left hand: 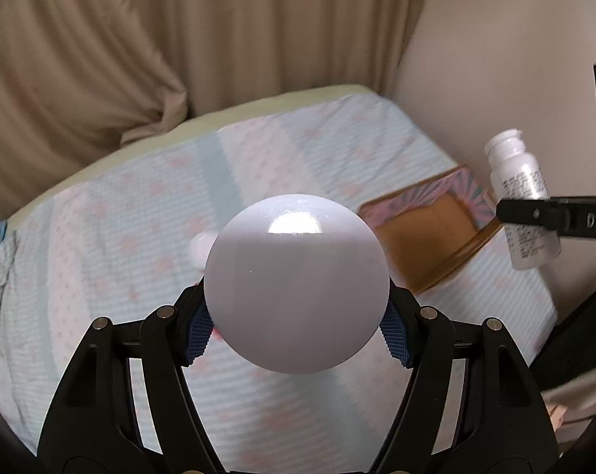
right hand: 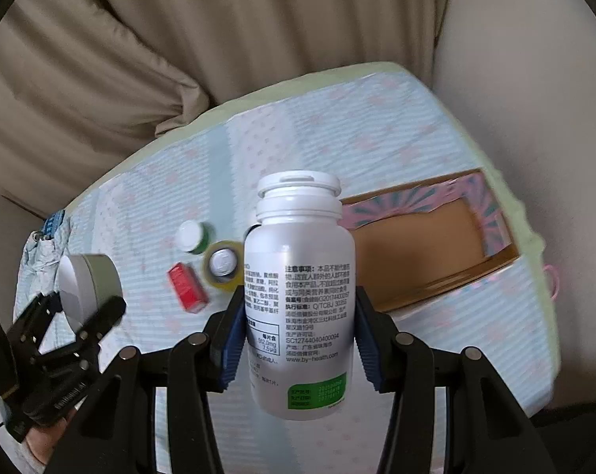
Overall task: Organize rigid objects
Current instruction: 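Carry both held items into the cardboard box and open both tools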
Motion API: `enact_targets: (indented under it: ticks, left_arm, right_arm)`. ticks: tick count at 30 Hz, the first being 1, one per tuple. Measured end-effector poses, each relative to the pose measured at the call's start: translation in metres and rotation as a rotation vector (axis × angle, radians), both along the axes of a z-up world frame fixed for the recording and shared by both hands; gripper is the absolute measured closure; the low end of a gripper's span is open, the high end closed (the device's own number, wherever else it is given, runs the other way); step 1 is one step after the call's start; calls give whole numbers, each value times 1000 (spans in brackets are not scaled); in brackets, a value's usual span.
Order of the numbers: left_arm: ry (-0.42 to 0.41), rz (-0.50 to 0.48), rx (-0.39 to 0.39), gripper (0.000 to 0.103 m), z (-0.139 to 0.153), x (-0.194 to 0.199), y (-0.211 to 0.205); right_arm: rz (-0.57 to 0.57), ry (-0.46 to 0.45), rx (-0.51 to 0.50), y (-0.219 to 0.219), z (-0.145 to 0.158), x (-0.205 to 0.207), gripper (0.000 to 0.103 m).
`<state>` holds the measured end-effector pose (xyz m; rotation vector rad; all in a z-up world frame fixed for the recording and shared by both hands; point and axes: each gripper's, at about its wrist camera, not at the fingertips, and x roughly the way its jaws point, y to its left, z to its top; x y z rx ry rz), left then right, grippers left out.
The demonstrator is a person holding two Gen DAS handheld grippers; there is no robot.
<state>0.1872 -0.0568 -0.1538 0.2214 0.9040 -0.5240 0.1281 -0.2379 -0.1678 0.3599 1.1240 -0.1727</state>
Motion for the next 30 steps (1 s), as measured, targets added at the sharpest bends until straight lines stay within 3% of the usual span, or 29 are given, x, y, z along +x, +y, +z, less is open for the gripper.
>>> enact_targets:
  ticks: [4,9,16,30]
  left_arm:
    - [-1,14,1,35,3,-6,-73]
    - [37,28,-7,35,-15,1,-150]
    - [141,25,48,35,-74,19,-238]
    - [339,22,224,35,-210,68,-291]
  right_arm:
    - [11,2,6,-56,2,-10,57]
    - [17,43,13,-130,-17,-12,57]
    - [9,138,29,-202,-68,3,57]
    - [13,272,132,-251,-181,49,57]
